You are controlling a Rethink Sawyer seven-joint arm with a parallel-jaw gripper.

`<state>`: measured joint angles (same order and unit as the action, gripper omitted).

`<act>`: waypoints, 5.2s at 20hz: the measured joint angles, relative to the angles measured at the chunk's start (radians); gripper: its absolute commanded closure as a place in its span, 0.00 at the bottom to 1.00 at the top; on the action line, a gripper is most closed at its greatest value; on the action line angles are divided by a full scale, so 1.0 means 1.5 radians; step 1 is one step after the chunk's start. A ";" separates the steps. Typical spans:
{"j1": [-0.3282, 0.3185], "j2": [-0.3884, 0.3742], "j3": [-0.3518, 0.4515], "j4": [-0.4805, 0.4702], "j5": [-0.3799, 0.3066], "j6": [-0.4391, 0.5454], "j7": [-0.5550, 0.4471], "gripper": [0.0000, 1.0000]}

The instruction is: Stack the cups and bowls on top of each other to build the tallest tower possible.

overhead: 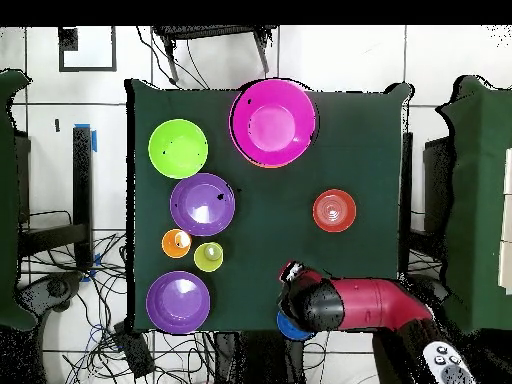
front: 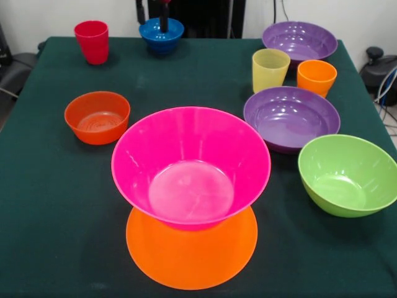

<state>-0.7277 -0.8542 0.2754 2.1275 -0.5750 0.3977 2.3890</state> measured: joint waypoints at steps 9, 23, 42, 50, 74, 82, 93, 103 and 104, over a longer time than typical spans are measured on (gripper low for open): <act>0.022 0.035 -0.078 0.075 0.000 -0.074 0.000 0.00; 0.096 0.240 -0.198 0.076 0.002 -0.312 0.000 0.00; 0.117 0.357 -0.239 0.074 0.003 -0.371 0.000 0.00; 0.122 0.319 -0.249 0.075 0.003 -0.371 0.000 0.00; 0.116 0.141 -0.193 0.076 0.052 -0.260 0.000 0.00; 0.112 0.105 -0.169 0.076 0.056 -0.226 0.000 0.00; 0.112 0.136 -0.161 0.070 0.056 -0.226 0.000 0.00; 0.123 0.199 -0.160 0.034 0.056 -0.239 0.000 0.00; 0.123 0.202 -0.160 0.030 0.056 -0.239 0.000 0.00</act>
<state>-0.5431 -0.5517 0.0353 2.1728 -0.4914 0.0395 2.3890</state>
